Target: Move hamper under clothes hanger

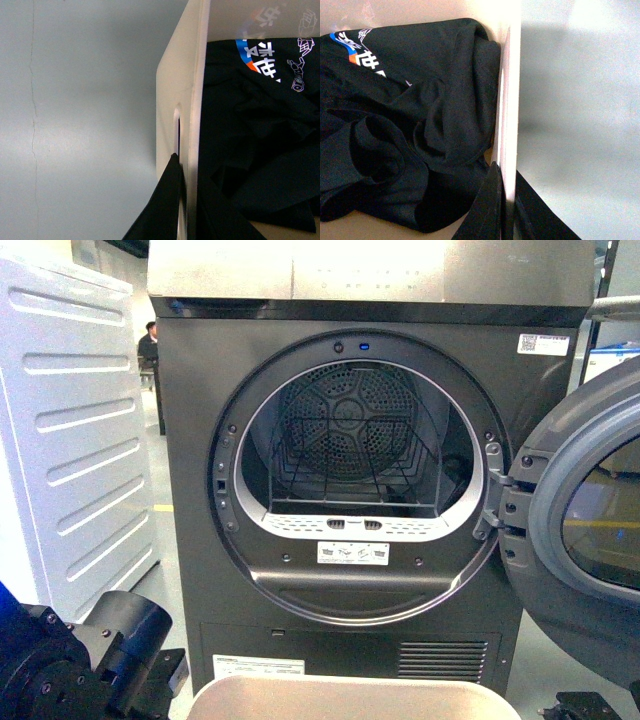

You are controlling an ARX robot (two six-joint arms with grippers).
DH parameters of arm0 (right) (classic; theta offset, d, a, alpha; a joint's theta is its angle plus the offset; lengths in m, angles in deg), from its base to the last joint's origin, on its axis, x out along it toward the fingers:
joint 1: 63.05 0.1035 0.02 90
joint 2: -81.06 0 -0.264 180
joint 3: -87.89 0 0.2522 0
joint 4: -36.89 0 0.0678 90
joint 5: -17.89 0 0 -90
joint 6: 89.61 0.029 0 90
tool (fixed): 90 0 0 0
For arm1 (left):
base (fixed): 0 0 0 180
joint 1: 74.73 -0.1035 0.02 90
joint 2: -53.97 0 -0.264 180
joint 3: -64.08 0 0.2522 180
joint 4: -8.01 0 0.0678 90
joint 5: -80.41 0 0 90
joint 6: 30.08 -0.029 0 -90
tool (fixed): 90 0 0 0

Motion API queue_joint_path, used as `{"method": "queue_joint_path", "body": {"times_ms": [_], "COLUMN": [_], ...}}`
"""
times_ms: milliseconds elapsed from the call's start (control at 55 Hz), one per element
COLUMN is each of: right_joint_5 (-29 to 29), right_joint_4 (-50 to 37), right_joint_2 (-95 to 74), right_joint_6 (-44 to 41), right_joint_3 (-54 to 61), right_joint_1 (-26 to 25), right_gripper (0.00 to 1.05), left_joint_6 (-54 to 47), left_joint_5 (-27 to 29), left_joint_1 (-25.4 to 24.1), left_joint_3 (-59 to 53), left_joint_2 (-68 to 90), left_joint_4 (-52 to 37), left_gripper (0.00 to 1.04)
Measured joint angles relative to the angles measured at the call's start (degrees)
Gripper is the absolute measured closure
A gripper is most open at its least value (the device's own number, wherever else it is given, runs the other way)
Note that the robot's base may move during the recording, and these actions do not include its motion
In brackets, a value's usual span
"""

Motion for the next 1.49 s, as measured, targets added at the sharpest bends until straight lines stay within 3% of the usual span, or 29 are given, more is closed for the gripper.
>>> {"method": "queue_joint_path", "body": {"times_ms": [164,455,1491], "right_joint_5": [1.3,-0.2,0.1], "right_joint_4": [-0.1,-0.2,-0.2], "right_joint_2": [-0.1,-0.2,-0.3], "right_joint_6": [0.0,0.1,0.2], "right_joint_3": [0.0,0.0,0.1], "right_joint_1": [1.3,-0.4,0.1], "right_gripper": [1.02,1.02,1.02], "left_joint_6": [0.0,0.0,-0.1], "left_joint_5": [0.6,-0.2,0.3], "left_joint_1": [-1.6,0.2,-0.3], "left_joint_3": [-0.3,-0.1,-0.2], "left_joint_2": [-0.1,-0.2,-0.3], "left_joint_4": [0.0,-0.1,-0.1], "left_gripper": [1.00,1.00,1.00]}}
